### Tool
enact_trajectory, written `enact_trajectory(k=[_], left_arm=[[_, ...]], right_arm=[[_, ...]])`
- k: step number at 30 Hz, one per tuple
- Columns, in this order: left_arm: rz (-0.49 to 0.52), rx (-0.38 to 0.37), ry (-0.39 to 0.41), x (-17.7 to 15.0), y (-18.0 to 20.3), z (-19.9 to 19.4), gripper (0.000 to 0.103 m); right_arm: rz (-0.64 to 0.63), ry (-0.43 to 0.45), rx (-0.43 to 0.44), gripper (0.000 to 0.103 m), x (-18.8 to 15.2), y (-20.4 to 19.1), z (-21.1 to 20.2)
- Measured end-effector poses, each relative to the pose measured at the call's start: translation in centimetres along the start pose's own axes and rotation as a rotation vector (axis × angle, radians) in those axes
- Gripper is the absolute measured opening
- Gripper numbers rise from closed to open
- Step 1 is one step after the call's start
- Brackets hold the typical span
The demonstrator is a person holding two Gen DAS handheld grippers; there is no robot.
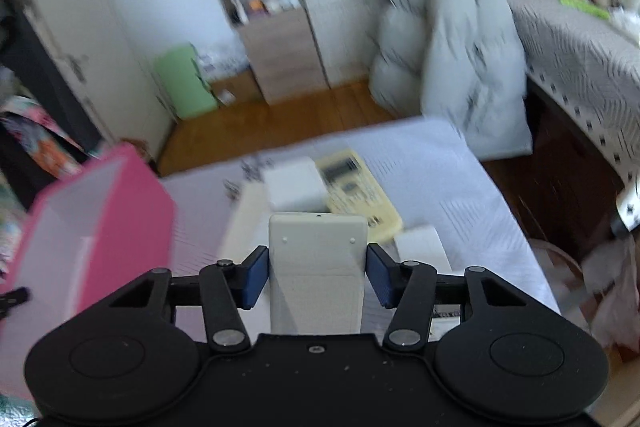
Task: Organize rigid objects
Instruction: 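Carry the cream remote into the pink box with the right gripper and release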
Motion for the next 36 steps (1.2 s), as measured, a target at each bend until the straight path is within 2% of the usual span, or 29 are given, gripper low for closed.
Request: enact_trajectory(k=[4, 9, 12, 16, 20, 23, 26, 29, 31, 33, 36], left_arm=[[0.012, 0.002, 0.018, 0.1, 0.1, -0.2, 0.004], [0.022, -0.006, 0.028, 0.2, 0.2, -0.2, 0.004], [0.016, -0.012, 0.031, 0.1, 0.0, -0.1, 0.004], [0.01, -0.015, 0.036, 0.1, 0.0, -0.2, 0.004], [-0.009, -0.019, 0.048, 0.2, -0.2, -0.2, 0.004], [-0.016, -0.022, 0.05, 0.2, -0.3, -0.2, 0.004], [-0.017, -0.024, 0.051, 0.1, -0.3, -0.3, 0.004], [-0.015, -0.021, 0.051, 0.2, -0.2, -0.3, 0.004], [-0.017, -0.023, 0.049, 0.2, -0.3, -0.2, 0.004], [-0.023, -0.03, 0.05, 0.2, -0.3, -0.2, 0.004], [-0.038, -0.041, 0.056, 0.1, -0.4, -0.2, 0.005]], right_arm=[[-0.101, 0.087, 0.04, 0.058, 0.6, -2.6, -2.0], [-0.204, 0.154, 0.061, 0.058, 1.5, -5.3, -3.0], [-0.237, 0.165, 0.125, 0.058, 2.4, -8.0, -4.2], [-0.309, 0.177, 0.244, 0.058, 3.8, -13.7, -5.6], [-0.33, 0.029, 0.387, 0.058, 2.3, -20.1, -3.2], [-0.318, -0.081, 0.44, 0.058, 0.2, -23.9, 0.4], [-0.275, -0.143, 0.446, 0.058, -1.4, -26.3, 5.0], [-0.232, -0.133, 0.443, 0.058, -2.9, -27.6, 8.2], [-0.211, -0.149, 0.408, 0.058, -4.3, -27.2, 9.5], [-0.24, -0.192, 0.35, 0.058, -6.2, -26.0, 9.7], [-0.301, -0.226, 0.346, 0.057, -7.6, -24.9, 8.0]])
Point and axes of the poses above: each gripper's, at about its wrist camera, not at the fingertips, and z roughly the way its jaws point, y to its right, x to its top, the point moved 10 cm from there along z, roughly the way its jaws point, and after that the axes turned 14 degrees about z, right-handed, at the moved point
